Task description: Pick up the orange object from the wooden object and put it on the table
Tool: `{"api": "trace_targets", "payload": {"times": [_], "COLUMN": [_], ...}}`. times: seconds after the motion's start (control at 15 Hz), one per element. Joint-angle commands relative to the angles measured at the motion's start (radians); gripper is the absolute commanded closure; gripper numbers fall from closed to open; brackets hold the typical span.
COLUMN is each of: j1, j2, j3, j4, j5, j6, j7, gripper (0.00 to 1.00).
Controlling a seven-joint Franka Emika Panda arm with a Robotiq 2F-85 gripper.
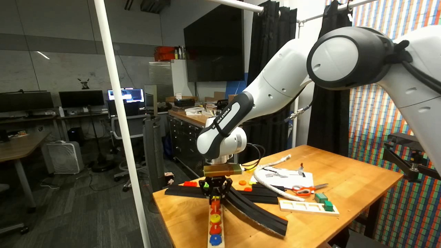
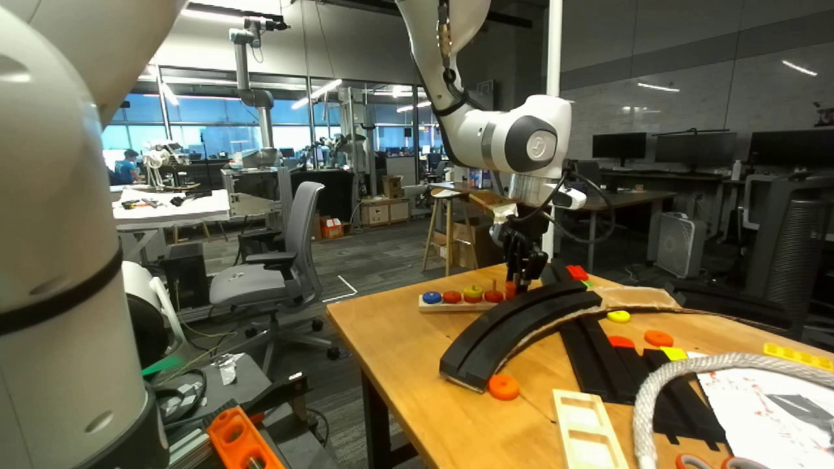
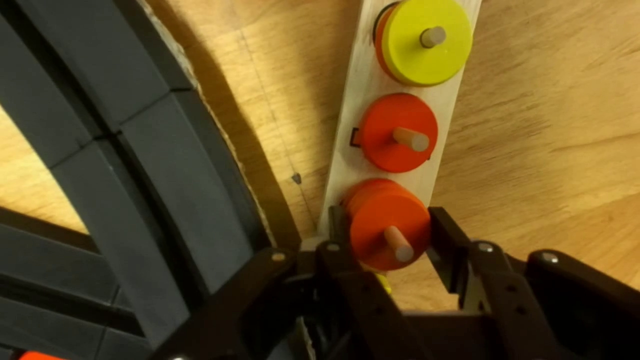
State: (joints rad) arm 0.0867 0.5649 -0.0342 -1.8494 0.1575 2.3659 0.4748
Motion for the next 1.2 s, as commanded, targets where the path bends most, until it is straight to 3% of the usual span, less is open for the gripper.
{"api": "trace_targets", "payload": {"times": [0.0, 0.6, 1.13], "j1": [0.019, 0.066, 0.105], "j2": [0.000, -0.059, -0.182], "j3": [-0.018, -0.057, -0.071], "j4": [0.013, -0.021, -0.172], "j5": [-0.025, -0.114, -0.183], "j6": [0.014, 0.015, 0.085], "j7": [0.009, 0.066, 0.151], "gripper": [0.79, 0.78, 0.81]}}
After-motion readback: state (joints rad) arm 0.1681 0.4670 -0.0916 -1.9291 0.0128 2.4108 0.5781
